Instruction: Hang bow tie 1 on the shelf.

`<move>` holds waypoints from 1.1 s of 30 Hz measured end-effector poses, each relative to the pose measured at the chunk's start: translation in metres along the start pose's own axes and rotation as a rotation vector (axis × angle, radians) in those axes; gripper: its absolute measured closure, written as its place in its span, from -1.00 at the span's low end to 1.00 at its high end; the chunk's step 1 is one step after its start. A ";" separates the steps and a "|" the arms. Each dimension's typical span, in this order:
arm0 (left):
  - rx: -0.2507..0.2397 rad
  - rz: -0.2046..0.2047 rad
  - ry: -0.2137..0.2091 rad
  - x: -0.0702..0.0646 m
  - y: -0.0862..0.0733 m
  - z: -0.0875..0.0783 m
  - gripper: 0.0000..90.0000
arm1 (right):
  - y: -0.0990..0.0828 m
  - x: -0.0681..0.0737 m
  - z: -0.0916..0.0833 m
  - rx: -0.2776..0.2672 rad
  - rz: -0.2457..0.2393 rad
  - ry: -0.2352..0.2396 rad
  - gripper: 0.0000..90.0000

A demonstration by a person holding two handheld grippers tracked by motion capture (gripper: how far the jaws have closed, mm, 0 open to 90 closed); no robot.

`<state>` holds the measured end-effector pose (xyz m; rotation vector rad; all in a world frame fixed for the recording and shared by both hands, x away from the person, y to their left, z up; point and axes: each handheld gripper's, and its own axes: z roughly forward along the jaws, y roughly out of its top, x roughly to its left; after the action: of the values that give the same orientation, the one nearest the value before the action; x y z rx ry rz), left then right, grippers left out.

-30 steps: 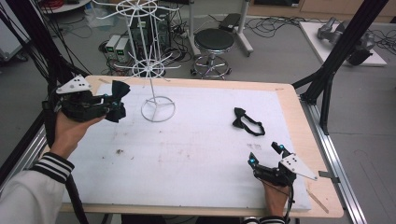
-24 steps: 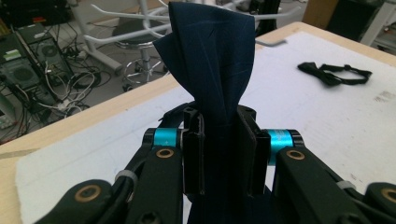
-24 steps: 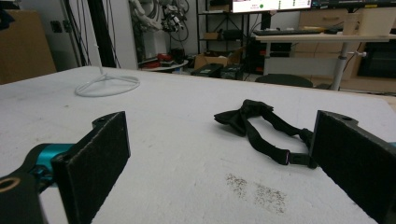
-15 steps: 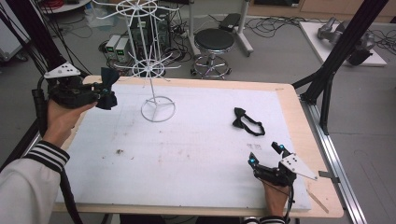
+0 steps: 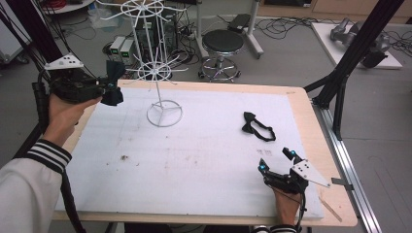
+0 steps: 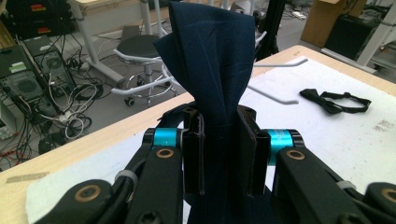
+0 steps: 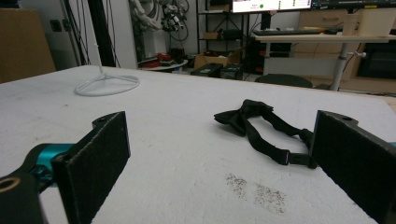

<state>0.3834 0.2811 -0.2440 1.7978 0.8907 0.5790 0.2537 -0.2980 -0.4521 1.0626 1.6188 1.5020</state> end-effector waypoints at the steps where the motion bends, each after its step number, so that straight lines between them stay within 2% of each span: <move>1: 0.002 0.000 0.000 -0.001 0.001 0.001 0.64 | 0.000 0.000 0.000 0.002 0.005 0.001 -0.91; 9: 0.012 0.012 -0.014 -0.008 0.004 0.012 0.64 | 0.000 0.000 0.000 -0.004 0.009 0.001 -0.91; 20: 0.021 0.018 -0.023 -0.014 0.004 0.020 0.64 | 0.000 -0.001 0.000 -0.004 0.009 0.002 -0.91; 25: 0.045 0.038 -0.027 -0.019 0.003 0.024 0.64 | 0.000 -0.001 0.000 -0.004 0.009 0.002 -0.91; 33: 0.055 0.047 -0.032 -0.026 -0.003 0.030 0.64 | 0.000 -0.001 0.000 -0.005 0.003 -0.001 -0.91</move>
<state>0.3887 0.2442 -0.2583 1.8766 0.8521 0.5591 0.2538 -0.2987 -0.4524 1.0639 1.6132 1.5067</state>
